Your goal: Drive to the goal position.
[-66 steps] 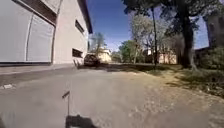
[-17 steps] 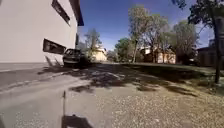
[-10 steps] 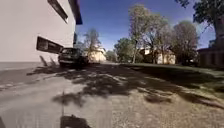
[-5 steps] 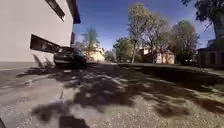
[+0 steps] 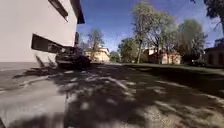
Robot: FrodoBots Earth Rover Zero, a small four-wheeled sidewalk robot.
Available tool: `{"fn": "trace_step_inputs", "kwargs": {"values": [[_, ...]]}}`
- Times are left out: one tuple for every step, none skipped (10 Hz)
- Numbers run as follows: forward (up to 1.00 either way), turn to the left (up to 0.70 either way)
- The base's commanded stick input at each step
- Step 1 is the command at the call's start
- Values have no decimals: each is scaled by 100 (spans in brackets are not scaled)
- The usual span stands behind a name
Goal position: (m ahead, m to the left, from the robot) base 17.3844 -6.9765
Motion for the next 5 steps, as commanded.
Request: {"fn": "trace_step_inputs", "kwargs": {"values": [[100, 0], [100, 0], [100, 0], [100, 0], [100, 0]]}}
